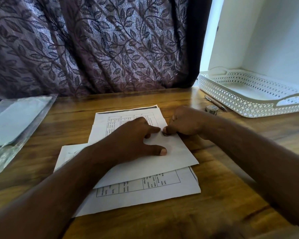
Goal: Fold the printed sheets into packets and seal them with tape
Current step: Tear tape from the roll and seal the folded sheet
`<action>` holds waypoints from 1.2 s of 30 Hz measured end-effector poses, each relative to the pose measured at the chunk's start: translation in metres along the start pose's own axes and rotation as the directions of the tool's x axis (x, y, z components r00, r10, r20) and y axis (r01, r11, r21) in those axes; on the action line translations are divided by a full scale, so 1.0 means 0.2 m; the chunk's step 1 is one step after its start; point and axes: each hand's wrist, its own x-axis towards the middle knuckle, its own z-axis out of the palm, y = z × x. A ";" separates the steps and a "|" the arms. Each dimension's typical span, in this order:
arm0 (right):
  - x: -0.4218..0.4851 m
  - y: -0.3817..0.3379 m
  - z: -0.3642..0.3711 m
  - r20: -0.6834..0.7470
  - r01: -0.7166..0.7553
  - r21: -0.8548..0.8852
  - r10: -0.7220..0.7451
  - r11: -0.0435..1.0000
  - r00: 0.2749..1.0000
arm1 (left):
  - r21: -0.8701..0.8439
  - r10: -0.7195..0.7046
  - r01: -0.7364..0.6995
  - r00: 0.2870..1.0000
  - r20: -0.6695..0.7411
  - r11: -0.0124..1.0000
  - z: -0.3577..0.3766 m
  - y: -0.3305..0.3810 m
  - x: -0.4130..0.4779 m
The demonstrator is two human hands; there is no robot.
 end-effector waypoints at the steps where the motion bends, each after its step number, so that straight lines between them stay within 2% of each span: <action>1: 0.00 0.00 0.00 0.003 0.004 -0.003 -0.004 1.000 1.000 | 0.003 0.003 -0.003 1.000 -0.005 1.000 0.00 0.00 0.00; 7: -0.01 0.00 0.00 -0.001 0.063 -0.044 -0.063 0.997 0.998 | -0.020 0.019 -0.019 1.000 -0.009 1.000 -0.01 0.02 -0.02; 17: 0.03 0.02 0.00 -0.062 0.027 -0.133 -0.035 0.991 0.997 | 0.138 0.074 -0.084 0.994 0.080 0.987 -0.05 0.04 -0.01; 19: 0.03 0.04 -0.03 -0.069 -0.007 -0.095 0.000 0.995 0.998 | 0.177 0.079 -0.095 0.992 0.095 0.980 -0.05 0.05 0.00; 21: 0.03 0.06 -0.05 -0.056 -0.033 0.023 0.034 0.999 0.998 | 0.183 0.079 -0.095 0.993 0.093 0.979 -0.06 0.05 0.00; 25: 0.02 0.10 -0.08 -0.006 -0.032 0.154 0.034 0.987 0.999 | 0.174 0.083 -0.098 0.992 0.094 0.980 -0.05 0.05 0.00; 31: 0.04 0.12 -0.07 -0.015 -0.016 0.213 0.020 0.977 1.000 | 0.159 0.088 -0.099 0.993 0.076 0.982 -0.05 0.04 -0.01; 36: 0.02 0.09 -0.06 0.013 -0.011 0.109 0.009 0.994 1.000 | 0.167 0.087 -0.097 0.994 0.066 0.981 -0.04 0.03 -0.01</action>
